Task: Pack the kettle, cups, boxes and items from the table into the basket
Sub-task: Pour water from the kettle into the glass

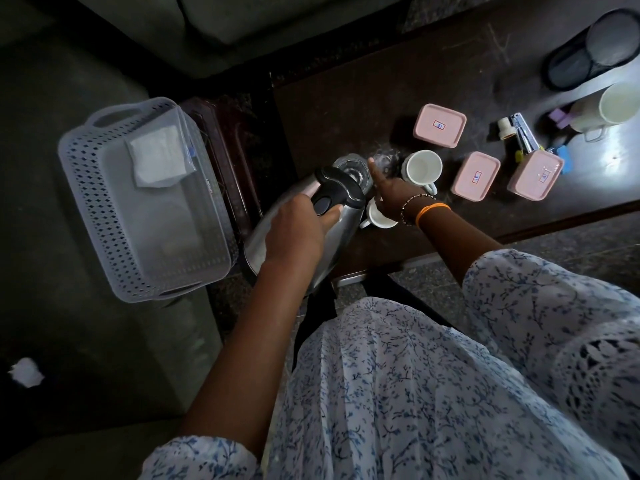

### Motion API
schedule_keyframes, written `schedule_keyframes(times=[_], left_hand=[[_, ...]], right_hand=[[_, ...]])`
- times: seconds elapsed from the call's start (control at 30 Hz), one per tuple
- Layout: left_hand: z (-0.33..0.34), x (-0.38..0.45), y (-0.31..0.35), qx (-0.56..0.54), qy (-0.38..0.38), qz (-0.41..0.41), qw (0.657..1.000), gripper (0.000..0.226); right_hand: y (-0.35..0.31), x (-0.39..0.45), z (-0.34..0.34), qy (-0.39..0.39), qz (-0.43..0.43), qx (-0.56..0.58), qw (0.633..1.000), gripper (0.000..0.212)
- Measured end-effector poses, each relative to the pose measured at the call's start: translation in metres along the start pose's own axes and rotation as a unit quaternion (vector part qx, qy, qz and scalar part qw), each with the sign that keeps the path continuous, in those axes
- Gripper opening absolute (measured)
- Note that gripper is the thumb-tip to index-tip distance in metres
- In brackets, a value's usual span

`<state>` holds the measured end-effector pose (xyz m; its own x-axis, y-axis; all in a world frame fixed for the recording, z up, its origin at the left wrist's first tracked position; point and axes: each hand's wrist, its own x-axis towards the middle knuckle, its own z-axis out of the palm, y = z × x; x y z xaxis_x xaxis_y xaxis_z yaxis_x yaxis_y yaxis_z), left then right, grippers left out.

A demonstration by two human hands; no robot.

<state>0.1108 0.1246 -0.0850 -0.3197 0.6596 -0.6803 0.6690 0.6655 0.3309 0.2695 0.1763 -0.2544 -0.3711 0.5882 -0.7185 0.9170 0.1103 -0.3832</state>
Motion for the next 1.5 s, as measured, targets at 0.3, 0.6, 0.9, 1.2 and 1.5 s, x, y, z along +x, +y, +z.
schedule_keyframes(times=[0.3, 0.6, 0.9, 1.2, 1.5], left_hand=[[0.0, 0.001, 0.0, 0.024, -0.003, -0.003, 1.0, 0.042], [0.001, 0.001, 0.0, 0.014, 0.009, 0.015, 1.0, 0.041], [0.002, 0.004, -0.003, 0.006, 0.009, 0.013, 1.0, 0.042], [0.003, 0.001, -0.03, -0.052, 0.018, 0.021, 0.998, 0.035], [0.011, -0.008, -0.07, -0.118, 0.029, 0.015, 0.993, 0.043]], right_hand=[[0.0, -0.001, -0.001, -0.002, 0.0, 0.001, 1.0, 0.08], [-0.002, -0.004, -0.002, -0.004, -0.002, -0.003, 1.0, 0.079], [-0.003, -0.005, -0.002, -0.003, -0.006, 0.0, 1.0, 0.079], [-0.001, -0.003, 0.0, -0.007, -0.005, 0.007, 1.0, 0.081], [0.0, 0.002, 0.0, 0.003, 0.003, 0.003, 1.0, 0.082]])
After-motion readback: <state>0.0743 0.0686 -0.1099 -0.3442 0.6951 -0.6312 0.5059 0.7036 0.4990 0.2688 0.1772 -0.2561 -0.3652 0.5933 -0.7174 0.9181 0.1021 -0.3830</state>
